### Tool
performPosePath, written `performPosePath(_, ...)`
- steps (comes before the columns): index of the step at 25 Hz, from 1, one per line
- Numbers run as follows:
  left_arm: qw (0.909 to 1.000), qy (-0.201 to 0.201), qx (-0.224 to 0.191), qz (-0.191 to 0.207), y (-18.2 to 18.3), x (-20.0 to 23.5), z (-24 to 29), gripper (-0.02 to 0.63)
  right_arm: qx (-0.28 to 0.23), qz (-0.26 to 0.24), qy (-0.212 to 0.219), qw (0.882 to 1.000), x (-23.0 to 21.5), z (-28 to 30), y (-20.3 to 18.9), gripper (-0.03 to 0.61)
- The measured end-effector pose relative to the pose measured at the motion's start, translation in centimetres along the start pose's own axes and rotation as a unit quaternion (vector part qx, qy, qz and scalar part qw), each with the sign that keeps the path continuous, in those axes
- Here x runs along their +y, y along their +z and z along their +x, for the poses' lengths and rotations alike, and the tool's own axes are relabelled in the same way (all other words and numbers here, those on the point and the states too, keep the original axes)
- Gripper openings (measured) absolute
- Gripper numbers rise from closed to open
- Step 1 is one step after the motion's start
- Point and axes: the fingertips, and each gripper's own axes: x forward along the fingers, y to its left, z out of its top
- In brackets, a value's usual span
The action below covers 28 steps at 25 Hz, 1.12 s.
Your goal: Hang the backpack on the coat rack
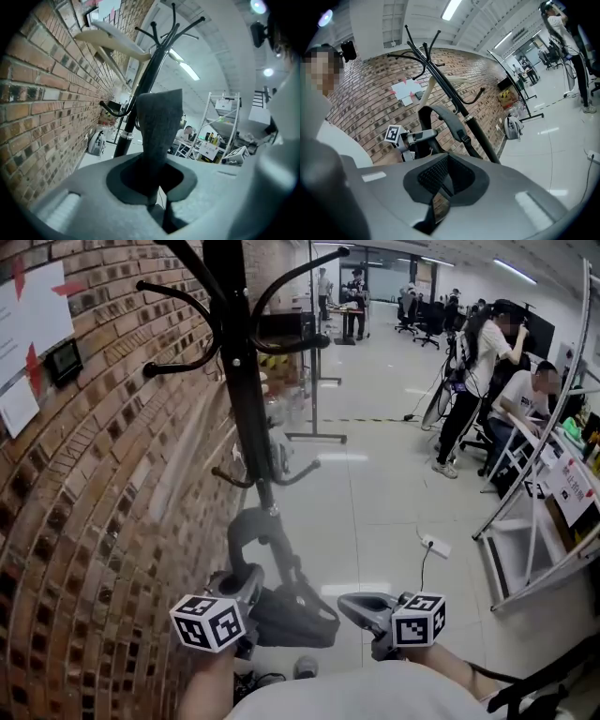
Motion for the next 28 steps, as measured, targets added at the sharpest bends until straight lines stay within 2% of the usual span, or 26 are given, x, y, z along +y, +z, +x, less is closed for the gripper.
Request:
performPosePath(8,0.9989,-0.005,0.045,-0.009,-2.0,4.2,4.9,0.037,0.031,0.023,-0.024,0.999,-3.0,2.6,-1.2,-0.002)
performPosePath(13,0.9969,-0.001,0.076,-0.021,-4.9,5.9,6.8,0.040,0.030,0.036,-0.043,0.998,-5.1,2.4,-1.0,-0.002)
performPosePath(17,0.9972,0.009,0.075,-0.001,-5.9,6.7,7.3,0.048,0.029,0.040,-0.046,0.998,-5.7,2.5,-0.6,-0.002)
performPosePath(23,0.9976,-0.002,0.069,0.004,-6.8,7.1,7.6,0.126,0.031,0.039,-0.043,0.998,-5.1,2.8,-0.3,-0.002)
performPosePath(28,0.9950,-0.013,0.094,0.031,-7.3,6.4,8.6,0.207,0.035,0.040,-0.036,0.998,-5.0,2.4,-0.4,-0.002)
